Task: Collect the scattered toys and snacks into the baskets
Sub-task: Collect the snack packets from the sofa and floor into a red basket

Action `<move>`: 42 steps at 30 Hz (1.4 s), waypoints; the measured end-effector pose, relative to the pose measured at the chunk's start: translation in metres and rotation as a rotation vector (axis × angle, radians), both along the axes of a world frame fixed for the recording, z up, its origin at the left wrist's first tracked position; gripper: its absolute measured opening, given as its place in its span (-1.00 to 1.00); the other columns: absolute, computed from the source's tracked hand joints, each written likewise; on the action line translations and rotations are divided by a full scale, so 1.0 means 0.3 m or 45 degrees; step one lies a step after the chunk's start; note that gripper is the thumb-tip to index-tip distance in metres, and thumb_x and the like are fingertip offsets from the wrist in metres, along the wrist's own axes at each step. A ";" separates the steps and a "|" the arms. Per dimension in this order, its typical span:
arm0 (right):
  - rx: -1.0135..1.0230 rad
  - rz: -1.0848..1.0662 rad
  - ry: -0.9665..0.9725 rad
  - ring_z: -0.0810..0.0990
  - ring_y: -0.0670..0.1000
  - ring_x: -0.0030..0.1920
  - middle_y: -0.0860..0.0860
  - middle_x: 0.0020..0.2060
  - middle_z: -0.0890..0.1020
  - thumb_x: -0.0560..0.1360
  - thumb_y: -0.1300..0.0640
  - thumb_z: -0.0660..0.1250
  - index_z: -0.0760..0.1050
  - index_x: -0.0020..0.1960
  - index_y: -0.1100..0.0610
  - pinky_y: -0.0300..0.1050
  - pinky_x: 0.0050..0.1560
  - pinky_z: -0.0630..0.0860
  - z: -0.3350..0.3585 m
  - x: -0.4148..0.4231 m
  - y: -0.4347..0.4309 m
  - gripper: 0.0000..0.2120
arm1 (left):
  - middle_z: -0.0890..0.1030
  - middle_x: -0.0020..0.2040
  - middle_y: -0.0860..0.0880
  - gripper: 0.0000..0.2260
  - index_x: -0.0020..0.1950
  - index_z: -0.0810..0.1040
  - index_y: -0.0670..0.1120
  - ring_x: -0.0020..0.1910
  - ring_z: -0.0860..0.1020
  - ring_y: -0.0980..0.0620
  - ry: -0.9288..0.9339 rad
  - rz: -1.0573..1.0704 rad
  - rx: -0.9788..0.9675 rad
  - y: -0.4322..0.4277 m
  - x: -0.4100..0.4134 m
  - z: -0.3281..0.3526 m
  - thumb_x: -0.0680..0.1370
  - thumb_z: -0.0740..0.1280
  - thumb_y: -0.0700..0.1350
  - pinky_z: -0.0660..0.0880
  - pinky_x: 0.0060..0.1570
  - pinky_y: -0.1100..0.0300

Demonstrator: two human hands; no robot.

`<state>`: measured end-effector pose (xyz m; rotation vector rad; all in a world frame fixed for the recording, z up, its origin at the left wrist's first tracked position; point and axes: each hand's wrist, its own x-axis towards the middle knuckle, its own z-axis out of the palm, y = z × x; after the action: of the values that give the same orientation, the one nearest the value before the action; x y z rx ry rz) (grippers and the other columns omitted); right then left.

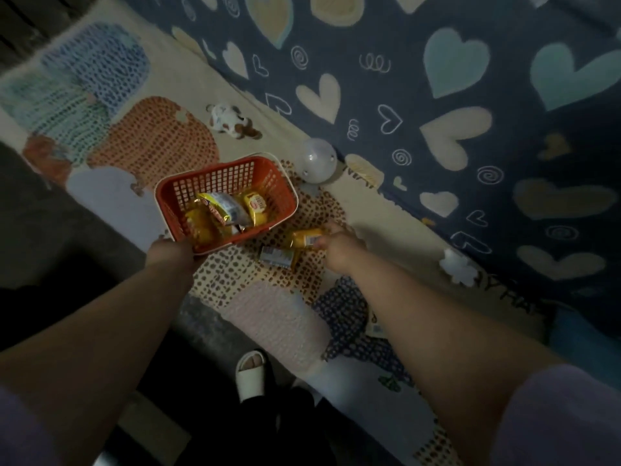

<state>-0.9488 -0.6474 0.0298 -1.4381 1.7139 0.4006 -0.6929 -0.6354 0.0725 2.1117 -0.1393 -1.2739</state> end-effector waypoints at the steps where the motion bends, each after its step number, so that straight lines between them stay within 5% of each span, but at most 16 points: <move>1: 0.017 0.016 0.021 0.18 0.19 0.42 0.00 0.48 0.07 0.49 0.12 0.31 0.20 0.47 -0.16 0.02 0.46 0.20 -0.031 0.014 -0.012 -0.38 | 0.51 0.07 -0.15 -0.71 0.30 0.39 -0.23 -0.28 0.53 -0.03 -0.008 0.033 -0.009 0.003 0.006 -0.029 0.58 0.22 -0.26 0.57 -0.37 0.11; 7: 0.104 0.000 0.052 -0.25 0.19 0.51 -0.12 0.54 -0.22 0.53 0.19 0.26 -0.02 0.51 -0.25 0.09 0.52 -0.02 -0.254 0.103 -0.043 -0.27 | 0.51 0.06 -0.19 -0.82 0.18 0.44 -0.22 -0.23 0.53 -0.05 -0.062 0.059 -0.041 0.009 0.070 -0.193 0.58 0.22 -0.26 0.56 -0.24 0.08; 10: 0.108 0.051 0.077 -0.33 0.19 0.51 -0.12 0.53 -0.29 0.59 0.12 0.16 -0.05 0.51 -0.28 0.18 0.51 -0.04 -0.326 0.109 -0.015 -0.37 | 0.51 0.06 -0.19 -0.77 0.24 0.42 -0.25 -0.13 0.56 -0.10 -0.083 0.054 -0.013 0.023 0.097 -0.234 0.58 0.22 -0.26 0.55 -0.20 0.04; 13: 0.083 0.136 0.165 -0.34 0.28 0.49 -0.08 0.51 -0.36 0.48 0.27 0.24 0.02 0.49 -0.28 0.22 0.50 -0.05 -0.357 0.129 -0.007 -0.24 | 0.54 -0.08 -0.15 -0.80 0.17 0.44 -0.24 -0.23 0.55 -0.07 -0.084 0.069 0.020 0.046 0.125 -0.267 0.56 0.24 -0.27 0.59 -0.06 -0.04; 16: 0.032 0.080 0.164 -0.28 0.29 0.49 -0.07 0.52 -0.32 0.51 0.22 0.22 0.06 0.49 -0.27 0.18 0.48 -0.09 -0.356 0.136 -0.014 -0.31 | 0.54 -0.21 -0.11 -0.82 0.13 0.46 -0.22 -0.27 0.56 -0.06 -0.073 0.094 0.031 0.063 0.145 -0.283 0.54 0.27 -0.27 0.58 0.06 -0.07; 20: -0.061 -0.149 0.090 -0.02 0.21 0.48 -0.01 0.53 -0.07 0.56 0.07 0.20 0.11 0.49 -0.20 0.15 0.47 0.12 -0.355 0.160 -0.048 -0.44 | 0.56 -0.04 -0.18 -0.74 0.23 0.42 -0.24 -0.24 0.57 -0.07 -0.049 0.125 -0.024 0.079 0.175 -0.312 0.55 0.26 -0.28 0.59 -0.07 0.00; 24: -0.605 -0.337 -0.230 0.23 0.11 0.40 0.01 0.46 0.21 0.49 0.14 0.34 0.33 0.42 -0.10 -0.12 0.35 0.24 -0.265 0.261 -0.071 -0.47 | 0.52 0.05 -0.19 -0.72 0.26 0.39 -0.24 -0.12 0.57 -0.11 0.003 0.189 -0.023 0.104 0.186 -0.309 0.54 0.25 -0.32 0.57 -0.15 0.06; 27: -0.920 -0.207 -0.437 0.29 0.08 0.34 0.00 0.39 0.32 0.46 0.17 0.34 0.45 0.34 -0.11 -0.06 0.36 0.32 -0.179 0.352 -0.075 -0.53 | 0.49 0.05 -0.20 -0.77 0.20 0.39 -0.21 -0.10 0.56 -0.13 0.027 0.211 -0.012 0.115 0.186 -0.294 0.55 0.24 -0.32 0.57 -0.17 0.08; 31: -0.635 0.161 -0.388 0.15 0.08 0.44 -0.06 0.45 0.28 0.44 0.04 0.37 0.43 0.31 -0.23 0.13 0.45 0.12 -0.157 0.415 -0.089 -0.53 | 0.48 0.02 -0.20 -0.84 0.08 0.37 -0.17 -0.21 0.54 -0.06 0.016 0.190 -0.013 0.116 0.197 -0.295 0.54 0.25 -0.32 0.55 -0.21 0.10; 33: -0.558 -0.172 -0.518 0.20 0.09 0.41 -0.10 0.41 0.32 0.44 0.12 0.37 0.48 0.26 -0.23 0.13 0.39 0.28 -0.166 0.402 -0.085 -0.56 | 0.48 0.04 -0.20 -0.83 0.11 0.39 -0.17 -0.11 0.55 -0.12 0.025 0.201 -0.012 0.116 0.203 -0.296 0.54 0.26 -0.31 0.57 -0.17 0.06; 35: -0.750 -0.539 -0.530 0.37 0.11 0.29 -0.06 0.25 0.43 0.42 0.24 0.35 0.55 0.11 -0.08 0.06 0.21 0.48 -0.204 0.372 -0.060 -0.67 | 0.49 0.04 -0.19 -0.81 0.13 0.39 -0.17 -0.06 0.55 -0.14 0.018 0.206 0.003 0.115 0.221 -0.303 0.54 0.27 -0.30 0.55 -0.09 0.03; 38: -0.684 -0.376 -0.217 0.34 0.19 0.34 0.01 0.26 0.41 0.41 0.32 0.32 0.54 -0.10 0.03 0.08 0.26 0.40 -0.265 0.333 -0.001 -0.80 | 0.50 -0.03 -0.15 -0.89 0.02 0.37 -0.17 -0.18 0.55 -0.07 0.024 0.188 0.009 0.121 0.250 -0.326 0.54 0.27 -0.28 0.57 -0.14 0.03; 40: -0.291 0.026 -0.037 0.03 0.18 0.49 -0.02 0.50 0.13 0.46 0.24 0.33 0.58 0.07 -0.06 0.11 0.46 0.09 -0.300 0.323 0.047 -0.73 | 0.50 -0.08 -0.14 -0.91 -0.08 0.38 -0.15 -0.19 0.55 -0.07 0.026 0.184 -0.002 0.127 0.258 -0.337 0.54 0.28 -0.29 0.55 -0.23 0.08; 42: 0.029 0.180 0.097 -0.09 0.18 0.49 -0.04 0.53 -0.07 0.54 0.18 0.27 0.36 0.39 -0.14 0.12 0.50 -0.03 -0.321 0.322 0.080 -0.53 | 0.50 -0.05 -0.17 -0.91 -0.07 0.38 -0.17 -0.12 0.56 -0.11 0.037 0.193 -0.014 0.134 0.258 -0.340 0.53 0.28 -0.30 0.56 -0.20 0.06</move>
<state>-0.8522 -0.6234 -0.0667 -1.5497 1.6672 0.5563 -0.6154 -0.5953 -0.0294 2.0519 0.0261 -1.2107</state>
